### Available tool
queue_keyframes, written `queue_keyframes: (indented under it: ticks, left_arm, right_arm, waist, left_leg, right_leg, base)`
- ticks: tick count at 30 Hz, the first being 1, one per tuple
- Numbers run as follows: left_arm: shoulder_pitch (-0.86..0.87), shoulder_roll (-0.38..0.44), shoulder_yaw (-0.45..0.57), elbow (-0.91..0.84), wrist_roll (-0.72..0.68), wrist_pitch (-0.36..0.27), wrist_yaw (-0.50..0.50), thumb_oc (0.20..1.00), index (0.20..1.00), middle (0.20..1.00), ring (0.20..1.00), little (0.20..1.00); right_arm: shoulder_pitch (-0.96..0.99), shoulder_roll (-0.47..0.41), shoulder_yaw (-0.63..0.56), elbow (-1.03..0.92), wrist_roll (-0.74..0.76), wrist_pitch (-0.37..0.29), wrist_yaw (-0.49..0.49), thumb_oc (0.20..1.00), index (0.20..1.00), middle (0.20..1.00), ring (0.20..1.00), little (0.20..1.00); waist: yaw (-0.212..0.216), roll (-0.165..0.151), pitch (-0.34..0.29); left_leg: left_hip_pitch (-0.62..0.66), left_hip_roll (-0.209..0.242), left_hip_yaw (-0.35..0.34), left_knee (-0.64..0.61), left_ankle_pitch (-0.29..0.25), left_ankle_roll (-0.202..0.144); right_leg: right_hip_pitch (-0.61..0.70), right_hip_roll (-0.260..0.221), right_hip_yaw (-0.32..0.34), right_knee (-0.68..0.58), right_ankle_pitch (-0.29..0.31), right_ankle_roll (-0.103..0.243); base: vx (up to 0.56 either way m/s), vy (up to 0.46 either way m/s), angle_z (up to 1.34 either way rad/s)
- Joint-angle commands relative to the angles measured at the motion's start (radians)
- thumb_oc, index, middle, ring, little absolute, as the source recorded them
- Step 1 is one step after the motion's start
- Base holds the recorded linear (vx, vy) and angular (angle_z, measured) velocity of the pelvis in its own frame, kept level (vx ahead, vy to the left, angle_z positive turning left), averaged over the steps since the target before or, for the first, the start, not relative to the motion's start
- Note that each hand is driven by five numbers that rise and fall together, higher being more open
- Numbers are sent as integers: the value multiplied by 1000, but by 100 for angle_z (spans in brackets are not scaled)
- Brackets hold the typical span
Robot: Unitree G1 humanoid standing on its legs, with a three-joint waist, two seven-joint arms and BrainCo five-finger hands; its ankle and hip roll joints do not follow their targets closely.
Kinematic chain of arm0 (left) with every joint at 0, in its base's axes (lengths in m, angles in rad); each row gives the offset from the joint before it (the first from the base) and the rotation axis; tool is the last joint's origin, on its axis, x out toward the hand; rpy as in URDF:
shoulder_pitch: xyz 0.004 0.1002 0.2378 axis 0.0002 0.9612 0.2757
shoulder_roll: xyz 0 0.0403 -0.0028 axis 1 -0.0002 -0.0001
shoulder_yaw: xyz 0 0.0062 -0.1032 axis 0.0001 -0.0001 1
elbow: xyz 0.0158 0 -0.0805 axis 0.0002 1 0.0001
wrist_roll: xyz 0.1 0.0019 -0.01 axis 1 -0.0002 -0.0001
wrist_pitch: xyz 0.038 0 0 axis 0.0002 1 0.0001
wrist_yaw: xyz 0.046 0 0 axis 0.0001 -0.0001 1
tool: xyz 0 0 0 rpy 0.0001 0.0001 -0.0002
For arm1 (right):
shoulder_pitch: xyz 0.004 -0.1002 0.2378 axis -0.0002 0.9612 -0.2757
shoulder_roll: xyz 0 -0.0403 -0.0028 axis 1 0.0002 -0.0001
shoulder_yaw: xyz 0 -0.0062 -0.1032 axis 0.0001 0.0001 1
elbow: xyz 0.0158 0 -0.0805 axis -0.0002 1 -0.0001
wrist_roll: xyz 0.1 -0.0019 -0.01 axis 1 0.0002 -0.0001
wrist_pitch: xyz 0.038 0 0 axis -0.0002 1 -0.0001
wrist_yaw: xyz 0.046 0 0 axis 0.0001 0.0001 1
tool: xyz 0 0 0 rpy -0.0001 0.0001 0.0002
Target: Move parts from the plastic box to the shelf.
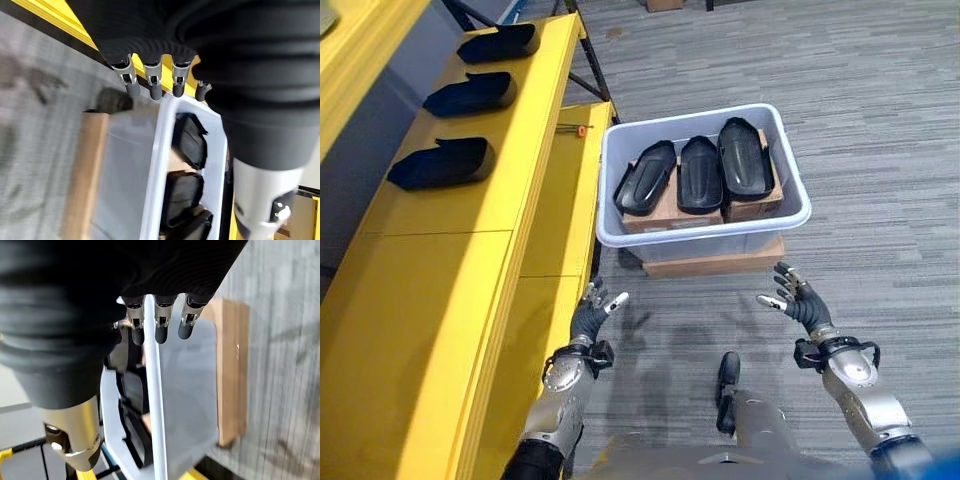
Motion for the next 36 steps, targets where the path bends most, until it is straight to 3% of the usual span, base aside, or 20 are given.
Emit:
queue_keyframes:
  ticks: [1, 2, 3, 4, 5, 6, 7, 9, 10, 11, 16, 24, 25, 26, 28, 31, 32, 34, 35, 36]
  left_arm:
    - [36, 36, 22, -67, -27, -29, -12, 1000, 1000, 1000, 1000, 1000]
    - [37, 36, 22, -68, -27, -29, -12, 1000, 1000, 1000, 1000, 1000]
    - [39, 30, 14, -66, -22, -27, -9, 1000, 1000, 1000, 1000, 1000]
    - [39, 31, 13, -66, -22, -27, -9, 1000, 1000, 1000, 1000, 1000]
    - [47, 31, 9, -66, -17, -27, -15, 1000, 1000, 1000, 1000, 1000]
    - [50, 31, 7, -66, -13, -27, -17, 1000, 1000, 1000, 1000, 1000]
    - [48, 36, 5, -58, -2, -28, -17, 1000, 1000, 1000, 1000, 1000]
    - [50, 36, 6, -55, 0, -30, -14, 1000, 1000, 1000, 1000, 1000]
    - [56, 37, 11, -56, -9, -33, -22, 1000, 1000, 1000, 1000, 1000]
    - [53, 43, 6, -58, -12, -34, -23, 1000, 1000, 1000, 1000, 1000]
    - [57, 65, 12, -73, -9, -29, -23, 1000, 1000, 1000, 1000, 1000]
    - [59, 95, 12, -94, -1, -20, -30, 1000, 1000, 1000, 1000, 1000]
    - [43, 107, 14, -98, 5, -20, -27, 1000, 1000, 1000, 1000, 1000]
    - [24, 116, 16, -105, 5, -26, -22, 1000, 1000, 1000, 1000, 1000]
    - [9, 125, 19, -114, 9, -34, -17, 1000, 1000, 1000, 1000, 1000]
    - [-7, 133, 19, -115, 7, -44, -12, 1000, 1000, 1000, 1000, 1000]
    - [-16, 133, 21, -112, 3, -48, -8, 1000, 1000, 1000, 1000, 1000]
    - [-25, 137, 27, -108, -4, -54, 0, 1000, 1000, 1000, 1000, 1000]
    - [-26, 136, 27, -89, 0, -56, 5, 1000, 1000, 1000, 1000, 1000]
    - [-26, 136, 27, -89, 0, -56, 5, 1000, 1000, 1000, 1000, 1000]
  right_arm:
    - [51, -14, -17, -69, 9, -37, -18, 1000, 1000, 1000, 1000, 1000]
    - [52, -14, -18, -69, 9, -37, -18, 1000, 1000, 1000, 1000, 1000]
    - [47, -15, -21, -62, 8, -37, -28, 1000, 1000, 1000, 1000, 1000]
    - [47, -14, -21, -61, 8, -37, -28, 1000, 1000, 1000, 1000, 1000]
    - [54, -11, -25, -60, 10, -37, -27, 1000, 1000, 1000, 1000, 1000]
    - [61, -10, -29, -61, 10, -37, -27, 1000, 1000, 1000, 1000, 1000]
    - [65, -9, -32, -58, 8, -44, -33, 1000, 1000, 1000, 1000, 1000]
    - [67, -10, -31, -52, 5, -48, -34, 1000, 1000, 1000, 1000, 1000]
    - [72, -4, -33, -53, 6, -43, -28, 1000, 1000, 1000, 1000, 1000]
    - [69, 4, -22, -38, 5, -43, -23, 1000, 1000, 1000, 1000, 1000]
    - [76, 31, -23, -32, 11, -29, -11, 1000, 1000, 1000, 1000, 1000]
    - [57, 45, -21, -40, 0, -22, -7, 1000, 1000, 1000, 1000, 1000]
    - [43, 47, -16, -46, -4, -26, -5, 1000, 1000, 1000, 1000, 1000]
    - [30, 49, -9, -54, -5, -30, -3, 1000, 1000, 1000, 1000, 1000]
    - [25, 55, -5, -66, 0, -34, 0, 1000, 1000, 1000, 1000, 1000]
    - [14, 59, 4, -72, 10, -38, -5, 1000, 1000, 1000, 1000, 1000]
    - [7, 61, 7, -73, 14, -39, -6, 1000, 1000, 1000, 1000, 1000]
    - [1, 65, 11, -85, 13, -39, -11, 1000, 1000, 1000, 1000, 1000]
    - [18, 67, 4, -104, 14, -42, -7, 1000, 1000, 1000, 1000, 1000]
    - [18, 67, 4, -104, 14, -42, -7, 1000, 1000, 1000, 1000, 1000]
  waist:
    - [13, -16, 30]
    - [13, -15, 30]
    - [36, -24, 48]
    - [35, -24, 46]
    - [32, -28, 48]
    - [31, -29, 48]
    - [45, -27, 51]
    - [51, -20, 54]
    - [46, -22, 48]
    - [45, -17, 41]
    - [40, -37, 16]
    - [40, -57, 6]
    - [40, -64, 16]
    - [29, -60, 42]
    - [20, -51, 62]
    - [19, -48, 71]
    - [22, -48, 78]
    - [20, -60, 84]
    - [14, -84, 78]
    - [13, -84, 78]
  left_leg:
    - [-87, 88, 30, -27, 155, -18]
    - [-87, 89, 30, -25, 153, -18]
    - [-197, 0, 9, -88, 64, 14]
    - [-199, -1, 8, -85, 60, 17]
    - [-236, 3, 39, -196, 46, 22]
    - [-252, 14, 65, -258, 61, 17]
    - [-257, 11, 52, -394, 123, 0]
    - [-261, 15, 42, -422, 156, 11]
    - [-218, 14, 51, -432, 118, 6]
    - [-189, 13, 67, -469, 127, 23]
    - [-121, -23, 119, -498, 74, 56]
    - [-109, -63, 129, -504, 22, 88]
    - [-93, -77, 126, -515, -12, 101]
    - [-82, -79, 135, -535, -10, 116]
    - [-91, -70, 145, -540, 6, 126]
    - [-80, -67, 135, -542, -10, 110]
    - [-94, -54, 143, -528, -2, 108]
    - [-97, -37, 136, -504, -16, 87]
    - [-106, -13, 104, -456, -24, 62]
    - [-106, -13, 104, -455, -24, 62]
  right_leg:
    - [83, -34, 35, -49, -33, 156]
    - [84, -34, 34, -49, -33, 156]
    - [119, -35, 43, -71, -37, 168]
    - [119, -36, 42, -71, -38, 170]
    - [139, -37, 41, -85, -40, 184]
    - [146, -41, 33, -88, -39, 187]
    - [169, -40, 39, -83, -58, 194]
    - [168, -35, 34, -77, -50, 192]
    - [187, -33, 49, -64, -81, 200]
    - [182, -31, 45, -61, -58, 198]
    - [212, -64, 64, -79, -43, 224]
    - [197, -102, 71, -80, -17, 262]
    - [162, -118, 85, 5, -32, 288]
    - [79, -134, 114, 151, -12, 318]
    - [13, -138, 150, 220, 22, 318]
    - [2, -180, 173, 167, 16, 318]
    - [2, -195, 174, 118, 46, 305]
    - [-21, -253, 192, 17, 118, 317]
    - [-9, -259, 222, -10, 110, 330]
    - [-9, -259, 221, -10, 110, 330]
  base:
    - [216, -245, 14]
    - [209, -207, 7]
    - [108, -50, -5]
    - [227, -57, 15]
    - [170, 21, -11]
    - [315, 80, -16]
    - [196, 85, -32]
    - [147, 99, -48]
    - [185, 174, -83]
    - [243, 172, -111]
    - [171, 179, -29]
    - [64, 133, 8]
    - [10, 264, -18]
    - [3, 232, -32]
    - [-114, 94, -40]
    - [22, -21, 1]
    - [-52, -164, 8]
    - [28, -319, 7]
    - [79, -358, 14]
    - [101, -356, 35]
